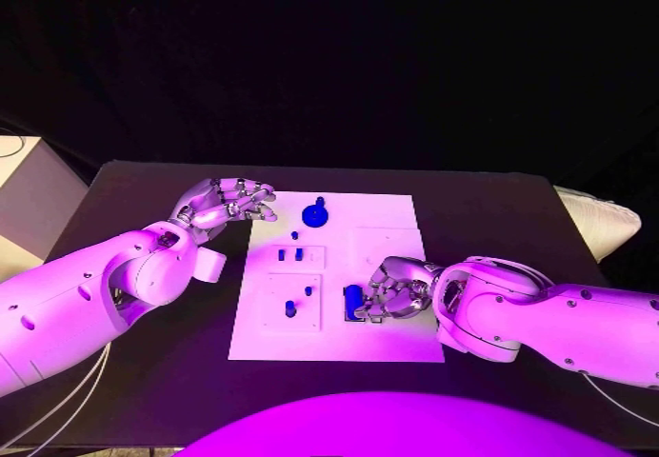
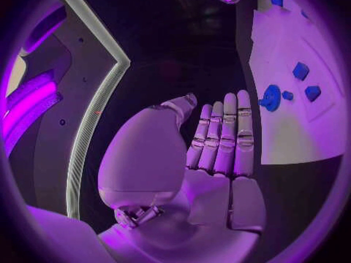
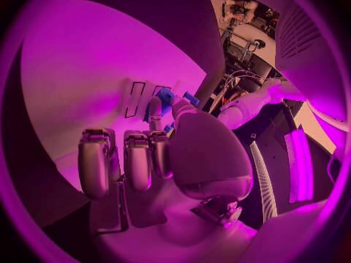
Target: Assemble the parts on the task board
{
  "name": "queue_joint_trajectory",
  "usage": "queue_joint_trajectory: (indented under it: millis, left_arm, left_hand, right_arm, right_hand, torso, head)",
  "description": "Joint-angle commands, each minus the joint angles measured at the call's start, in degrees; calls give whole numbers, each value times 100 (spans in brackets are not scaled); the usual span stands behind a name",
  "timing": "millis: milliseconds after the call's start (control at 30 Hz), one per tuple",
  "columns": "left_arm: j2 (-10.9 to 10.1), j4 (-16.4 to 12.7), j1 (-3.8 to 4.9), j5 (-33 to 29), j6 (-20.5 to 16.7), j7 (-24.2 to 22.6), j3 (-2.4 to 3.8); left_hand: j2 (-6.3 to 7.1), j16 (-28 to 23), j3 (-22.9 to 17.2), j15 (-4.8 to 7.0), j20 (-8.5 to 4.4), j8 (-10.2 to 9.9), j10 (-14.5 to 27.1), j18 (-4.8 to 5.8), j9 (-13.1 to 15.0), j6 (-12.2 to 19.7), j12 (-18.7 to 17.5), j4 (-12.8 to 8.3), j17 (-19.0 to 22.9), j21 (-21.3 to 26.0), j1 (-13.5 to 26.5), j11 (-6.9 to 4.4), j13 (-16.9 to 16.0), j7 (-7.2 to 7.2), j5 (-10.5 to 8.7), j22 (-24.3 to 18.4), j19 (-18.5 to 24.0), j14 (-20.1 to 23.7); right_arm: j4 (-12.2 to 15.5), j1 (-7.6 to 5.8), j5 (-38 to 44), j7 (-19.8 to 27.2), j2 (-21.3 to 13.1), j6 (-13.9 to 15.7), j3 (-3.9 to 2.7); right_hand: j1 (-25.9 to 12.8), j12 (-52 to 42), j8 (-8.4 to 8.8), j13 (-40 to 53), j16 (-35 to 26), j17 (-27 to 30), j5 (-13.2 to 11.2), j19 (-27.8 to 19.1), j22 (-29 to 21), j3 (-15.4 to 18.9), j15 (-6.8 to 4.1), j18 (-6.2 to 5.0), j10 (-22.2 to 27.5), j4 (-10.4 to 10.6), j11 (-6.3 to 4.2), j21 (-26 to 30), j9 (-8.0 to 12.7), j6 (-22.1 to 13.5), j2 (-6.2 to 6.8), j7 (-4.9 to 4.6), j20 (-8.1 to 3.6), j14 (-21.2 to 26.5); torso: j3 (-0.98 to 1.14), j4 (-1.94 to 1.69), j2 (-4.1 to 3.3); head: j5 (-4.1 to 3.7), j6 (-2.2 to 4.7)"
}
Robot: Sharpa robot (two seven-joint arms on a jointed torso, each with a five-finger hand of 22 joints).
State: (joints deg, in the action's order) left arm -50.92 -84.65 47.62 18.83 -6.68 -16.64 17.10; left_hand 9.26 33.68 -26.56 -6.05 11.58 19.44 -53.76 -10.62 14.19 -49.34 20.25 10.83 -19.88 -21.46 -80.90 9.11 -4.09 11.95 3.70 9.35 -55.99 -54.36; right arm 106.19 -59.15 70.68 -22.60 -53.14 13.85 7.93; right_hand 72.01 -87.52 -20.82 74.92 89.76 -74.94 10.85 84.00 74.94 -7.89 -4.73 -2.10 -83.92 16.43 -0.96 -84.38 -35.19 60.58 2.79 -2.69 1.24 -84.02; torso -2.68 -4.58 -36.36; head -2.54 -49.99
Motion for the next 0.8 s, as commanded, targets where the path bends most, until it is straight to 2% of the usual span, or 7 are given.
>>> queue_joint_trajectory:
  millis: [33,133,167,300,500,567,800]
  left_arm:
    - [1,-11,-7,-27,86,-18,3]
    - [0,-12,-7,-27,91,-15,3]
    - [0,-13,-7,-26,93,-13,3]
    - [-3,-15,-7,-26,102,-4,3]
    - [-4,-17,-8,-22,118,7,3]
    - [-4,-17,-8,-21,125,11,3]
    - [-10,-19,-8,-18,137,26,3]
  left_hand:
    - [-34,25,32,-6,32,19,33,25,-10,20,17,22,-13,34,20,5,-9,27,7,-12,6,46]
    - [-34,25,32,-6,32,19,33,25,-10,20,17,22,-13,34,20,5,-9,27,7,-12,6,46]
    - [-34,25,32,-6,32,19,33,25,-10,20,17,22,-13,34,20,5,-9,27,7,-12,6,46]
    - [-34,25,32,-6,32,19,33,25,-10,20,17,22,-13,34,20,5,-9,27,7,-12,6,46]
    - [-32,25,34,-6,33,19,35,25,-11,22,18,23,-15,37,21,5,-9,27,7,-14,6,48]
    - [-32,25,34,-6,33,19,35,25,-11,22,18,23,-15,37,21,5,-9,27,7,-14,6,48]
    - [-30,25,35,-6,34,20,37,25,-12,23,18,23,-16,40,20,6,-9,28,7,-16,7,51]
  right_arm:
    - [-22,11,161,-37,28,104,0]
    - [-41,14,172,-49,53,31,0]
    - [-46,14,174,-52,58,1,0]
    - [-73,18,190,-56,87,-110,0]
    - [-110,50,377,-88,135,-162,1]
    - [-130,62,423,-98,159,-192,1]
    - [-163,114,439,-48,206,-183,1]
  right_hand:
    - [49,-27,33,1365,24,-1506,-19,522,1383,-42,-26,116,-490,2,-51,-34,9,34,6,3,-21,-598]
    - [47,-35,32,1370,24,-1506,-21,523,1384,-48,-27,118,-495,4,-50,-41,9,37,9,2,-22,-598]
    - [38,-33,28,1369,24,-1506,-53,523,1383,-56,-27,117,-494,2,-48,-35,12,44,96,1,-22,-598]
    - [49,-27,26,1367,24,-1506,-116,521,1381,-84,-25,116,-492,-7,-47,-28,19,51,257,-1,-23,-598]
    - [111,-33,19,1373,24,-1506,-279,520,1381,-153,-25,115,-496,-18,-48,-26,27,69,389,1,-23,-598]
    - [208,-41,13,1379,24,-1506,-452,519,1379,-215,-29,114,-501,-42,-52,-19,33,82,489,4,-26,-598]
    - [262,-37,-1,1377,24,-1506,-593,518,1378,-250,-30,114,-500,-26,-52,-17,38,107,584,3,-27,-598]
  torso:
    - [-3,6,4]
    - [-7,4,8]
    - [-7,4,8]
    - [-8,4,6]
    - [-6,3,8]
    - [-5,3,7]
    - [-1,5,5]
  head:
    - [4,-1]
    - [1,-1]
    - [1,-1]
    - [-3,-1]
    - [-14,-1]
    - [-16,-1]
    - [-7,-1]
